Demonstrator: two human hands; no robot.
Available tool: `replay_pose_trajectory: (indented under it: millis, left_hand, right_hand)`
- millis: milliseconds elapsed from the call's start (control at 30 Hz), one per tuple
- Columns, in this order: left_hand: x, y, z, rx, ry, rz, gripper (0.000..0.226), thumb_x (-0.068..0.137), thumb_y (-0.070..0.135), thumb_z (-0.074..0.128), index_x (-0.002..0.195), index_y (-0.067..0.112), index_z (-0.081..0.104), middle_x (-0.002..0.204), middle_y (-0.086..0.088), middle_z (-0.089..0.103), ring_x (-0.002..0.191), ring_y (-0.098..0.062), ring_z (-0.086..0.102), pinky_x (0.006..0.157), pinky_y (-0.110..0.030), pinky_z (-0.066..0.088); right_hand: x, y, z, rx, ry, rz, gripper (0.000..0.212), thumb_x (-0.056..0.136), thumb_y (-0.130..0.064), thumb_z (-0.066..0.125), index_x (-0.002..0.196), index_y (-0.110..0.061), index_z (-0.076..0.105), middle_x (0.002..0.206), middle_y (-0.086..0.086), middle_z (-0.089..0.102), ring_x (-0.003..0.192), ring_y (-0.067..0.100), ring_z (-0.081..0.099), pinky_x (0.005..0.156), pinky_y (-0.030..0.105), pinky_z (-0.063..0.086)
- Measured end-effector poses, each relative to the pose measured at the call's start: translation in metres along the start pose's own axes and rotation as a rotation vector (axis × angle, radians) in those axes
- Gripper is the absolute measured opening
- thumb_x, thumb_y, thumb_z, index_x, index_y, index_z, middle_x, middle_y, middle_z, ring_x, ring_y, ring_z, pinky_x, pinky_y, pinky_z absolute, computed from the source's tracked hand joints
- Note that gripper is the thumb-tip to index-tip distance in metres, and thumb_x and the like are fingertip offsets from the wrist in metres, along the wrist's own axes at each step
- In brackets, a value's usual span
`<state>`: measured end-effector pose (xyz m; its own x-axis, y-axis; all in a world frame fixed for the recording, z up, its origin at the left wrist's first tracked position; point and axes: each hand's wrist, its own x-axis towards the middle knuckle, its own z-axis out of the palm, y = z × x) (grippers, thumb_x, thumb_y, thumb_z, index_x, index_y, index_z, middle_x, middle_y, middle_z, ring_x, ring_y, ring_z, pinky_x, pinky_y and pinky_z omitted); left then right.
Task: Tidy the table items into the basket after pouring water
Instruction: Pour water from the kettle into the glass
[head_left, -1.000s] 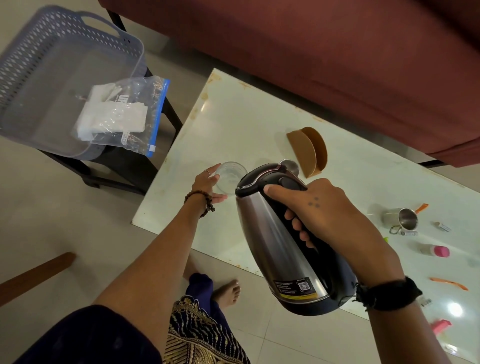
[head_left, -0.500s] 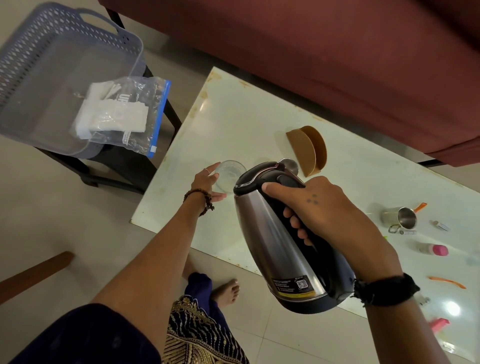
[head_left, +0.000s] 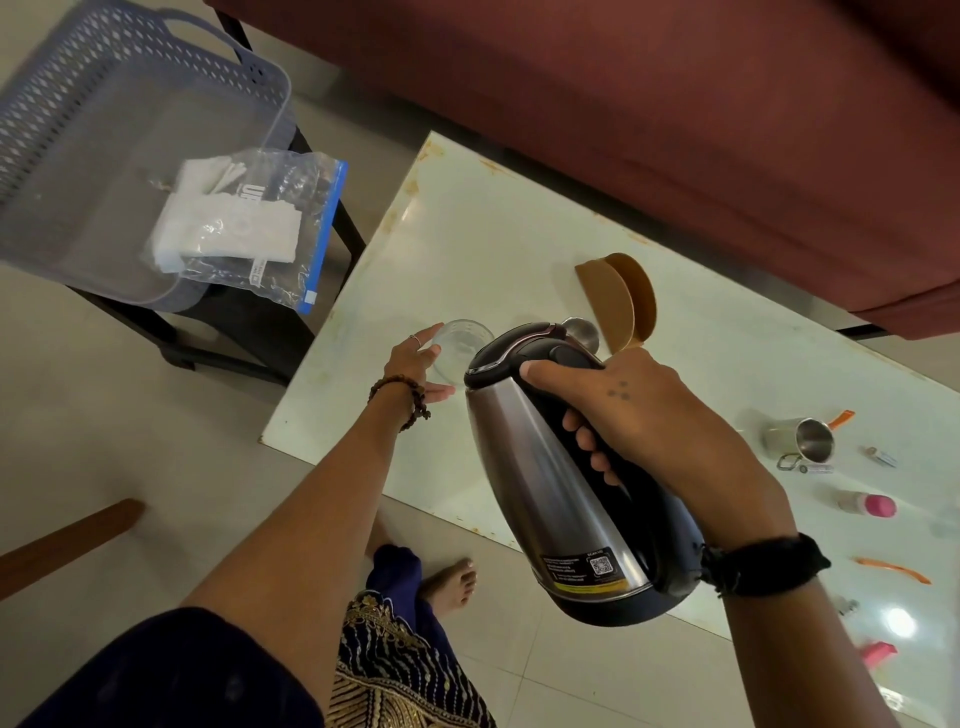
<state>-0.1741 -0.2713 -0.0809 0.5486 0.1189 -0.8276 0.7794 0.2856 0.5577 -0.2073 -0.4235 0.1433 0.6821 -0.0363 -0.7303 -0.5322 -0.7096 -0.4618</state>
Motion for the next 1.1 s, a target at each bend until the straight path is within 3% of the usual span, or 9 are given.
replay_pose_trajectory:
  millis: [200,400,833,967,1100]
  left_hand:
    - [0.002,-0.001,0.0,0.009,0.002,0.003,0.037,0.095,0.009,0.044,0.127,0.024,0.05,0.146,-0.008,0.031,0.123,-0.043,0.042,0.056,-0.035,0.052]
    - [0.006,-0.005,-0.003,-0.027,-0.037,0.005,0.036,0.094,0.009,0.044,0.126,0.025,0.051,0.147,-0.006,0.03,0.112,-0.042,0.05,0.071,-0.04,0.052]
    - [0.003,-0.003,-0.003,-0.01,-0.029,-0.003,0.035,0.095,0.012,0.044,0.127,0.025,0.051,0.146,-0.008,0.029,0.117,-0.046,0.048,0.073,-0.041,0.053]
    - [0.0,-0.002,-0.002,0.012,-0.025,-0.005,0.035,0.096,0.012,0.043,0.128,0.025,0.05,0.146,-0.009,0.03,0.112,-0.047,0.052,0.067,-0.037,0.053]
    - [-0.001,-0.002,-0.003,0.036,-0.028,0.02,0.035,0.095,0.012,0.043,0.128,0.024,0.05,0.145,-0.009,0.033,0.097,-0.045,0.058,0.046,-0.026,0.056]
  right_hand:
    - [0.002,-0.004,-0.001,-0.018,-0.023,0.036,0.043,0.08,-0.049,0.061,0.061,-0.01,0.057,0.031,-0.006,0.049,0.028,0.008,0.045,0.035,0.014,0.039]
    - [0.003,-0.004,-0.001,-0.02,-0.009,0.035,0.044,0.079,-0.05,0.061,0.06,-0.01,0.057,0.032,-0.005,0.049,0.029,0.01,0.046,0.036,0.016,0.039]
    - [0.008,0.006,0.0,0.021,0.011,0.015,0.045,0.077,-0.051,0.063,0.061,-0.01,0.059,0.033,-0.004,0.051,0.03,0.01,0.047,0.037,0.018,0.042]
    - [0.008,0.019,0.006,0.097,0.056,-0.005,0.04,0.079,-0.046,0.065,0.059,-0.012,0.058,0.033,-0.005,0.05,0.028,0.006,0.045,0.035,0.016,0.039]
    - [0.007,0.039,0.016,0.065,0.118,-0.091,0.036,0.08,-0.048,0.063,0.057,-0.022,0.054,0.038,-0.006,0.052,0.035,0.004,0.048,0.045,0.02,0.042]
